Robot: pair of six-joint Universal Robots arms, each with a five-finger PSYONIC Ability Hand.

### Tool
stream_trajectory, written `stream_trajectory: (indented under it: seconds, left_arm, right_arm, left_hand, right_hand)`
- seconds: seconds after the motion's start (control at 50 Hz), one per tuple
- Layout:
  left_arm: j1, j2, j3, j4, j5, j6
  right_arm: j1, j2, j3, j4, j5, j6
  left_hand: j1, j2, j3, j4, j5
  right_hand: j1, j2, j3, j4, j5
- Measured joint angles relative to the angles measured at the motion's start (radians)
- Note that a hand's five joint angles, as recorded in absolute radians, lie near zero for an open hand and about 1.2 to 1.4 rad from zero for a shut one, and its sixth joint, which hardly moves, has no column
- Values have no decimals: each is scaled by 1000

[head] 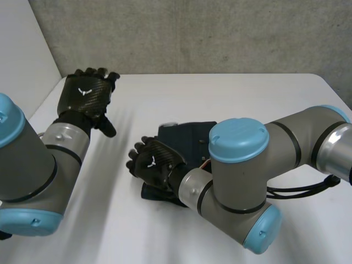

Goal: Fold the shorts.

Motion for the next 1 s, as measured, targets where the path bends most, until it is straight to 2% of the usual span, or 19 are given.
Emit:
stream_trajectory:
  seconds: [0.04,0.06,0.22,0.3,0.32,0.34,0.48,0.6,0.66,0.72,0.82,1.0]
  left_arm:
    - [2,-1,17,-1,0,-10]
    - [2,-1,26,-1,0,-14]
    - [-20,-12,96,-5,1,-33]
    - [-69,-42,135,-20,3,-57]
    - [-69,-42,135,-20,3,-57]
    - [-106,-72,158,-37,5,-75]
    - [-231,-225,242,-100,10,-131]
    - [-296,-383,326,-148,11,-141]
    - [-300,-411,342,-162,9,-139]
    - [-289,-479,378,-229,2,-123]
    - [-240,-523,387,-315,-29,-86]
    - [-202,-532,363,-351,-103,-44]
  right_arm:
    - [-5,-9,2,-5,-4,33]
    - [-25,-49,12,-20,-9,138]
    - [-169,-258,85,-43,15,593]
    - [-246,-302,115,7,64,689]
    - [-246,-302,115,7,64,689]
    - [-281,-306,126,46,104,697]
    - [-362,-268,143,115,205,679]
    - [-377,-206,145,103,203,676]
    - [-375,-189,142,98,190,676]
    - [-367,-127,123,88,131,674]
    - [-354,-30,74,86,87,666]
    - [-321,92,12,85,105,644]
  left_hand:
    - [0,0,0,0,0]
    - [0,0,0,0,0]
    - [0,0,0,0,0]
    - [0,0,0,0,0]
    - [0,0,0,0,0]
    - [0,0,0,0,0]
    - [0,0,0,0,0]
    - [0,0,0,0,0]
    - [0,0,0,0,0]
    - [0,0,0,0,0]
    - [0,0,0,0,0]
    - [-5,-1,0,0,0]
  right_hand:
    - [-14,-25,-30,-15,-18]
    - [-14,-25,-30,-15,-18]
    - [-14,-25,-30,-15,-19]
    - [-14,-25,-30,-15,-19]
    - [-14,-25,-30,-15,-19]
    - [-14,-25,-30,-15,-19]
    - [-14,-25,-30,-15,-19]
    - [-14,-25,-30,-15,-19]
    - [-14,-25,-30,-15,-19]
    - [-14,-25,-30,-15,-19]
    - [-14,-25,-30,-15,-19]
    - [-38,-44,-38,-15,-19]
